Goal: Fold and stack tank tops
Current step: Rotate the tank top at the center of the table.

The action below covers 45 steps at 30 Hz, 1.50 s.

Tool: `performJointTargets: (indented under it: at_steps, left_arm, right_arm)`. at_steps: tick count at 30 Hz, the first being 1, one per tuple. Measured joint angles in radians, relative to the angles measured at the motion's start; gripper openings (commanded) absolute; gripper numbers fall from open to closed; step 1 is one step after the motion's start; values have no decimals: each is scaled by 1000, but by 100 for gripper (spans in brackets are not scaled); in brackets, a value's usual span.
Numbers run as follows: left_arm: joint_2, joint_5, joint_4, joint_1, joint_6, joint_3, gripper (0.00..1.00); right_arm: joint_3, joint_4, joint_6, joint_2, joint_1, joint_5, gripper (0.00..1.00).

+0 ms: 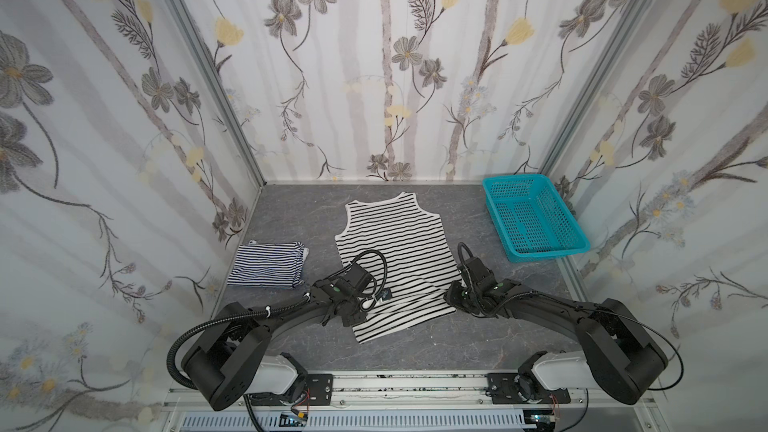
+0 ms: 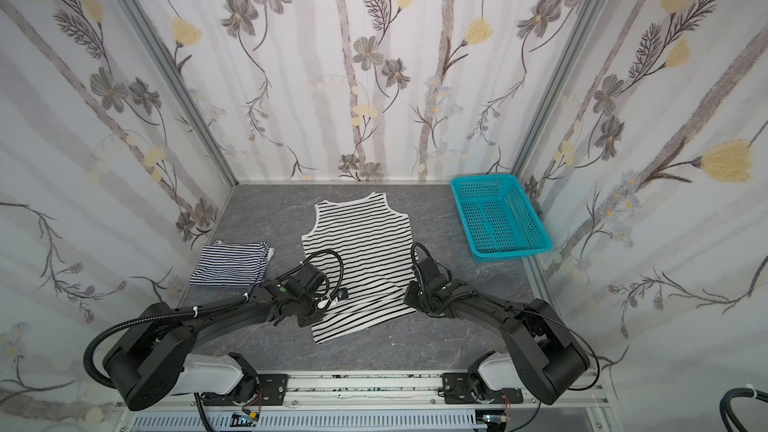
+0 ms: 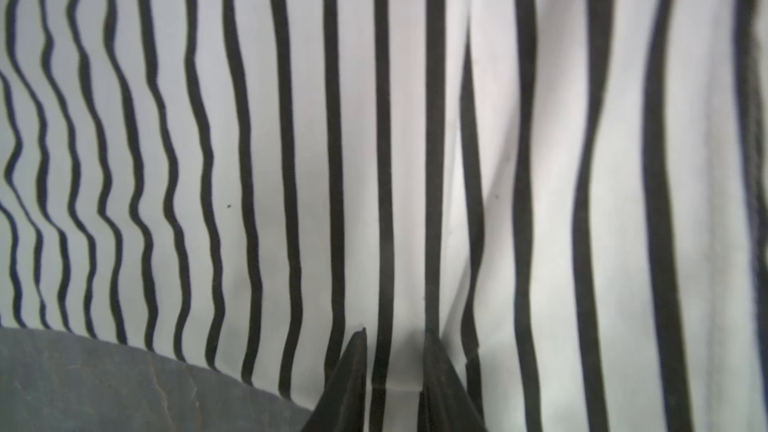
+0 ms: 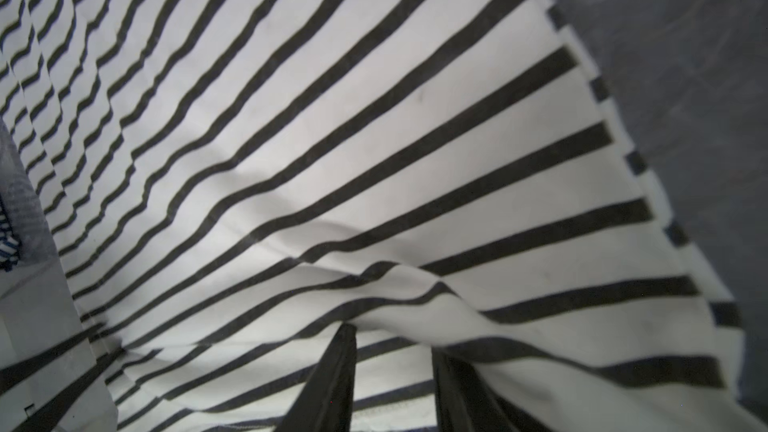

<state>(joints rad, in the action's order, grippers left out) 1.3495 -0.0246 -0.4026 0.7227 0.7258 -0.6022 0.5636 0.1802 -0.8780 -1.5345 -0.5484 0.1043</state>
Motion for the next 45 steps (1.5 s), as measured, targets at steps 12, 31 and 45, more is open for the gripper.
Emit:
performJointTargets:
  at_steps: [12, 31, 45]
  left_arm:
    - [80, -54, -98, 40, -57, -223, 43]
    - [769, 71, 61, -274, -121, -948, 43]
    - [750, 103, 68, -297, -124, -856, 45]
  right_arm:
    - [237, 190, 197, -121, 236, -128, 34]
    - [179, 143, 8, -43, -218, -95, 36]
    - [42, -132, -61, -125, -209, -4, 36]
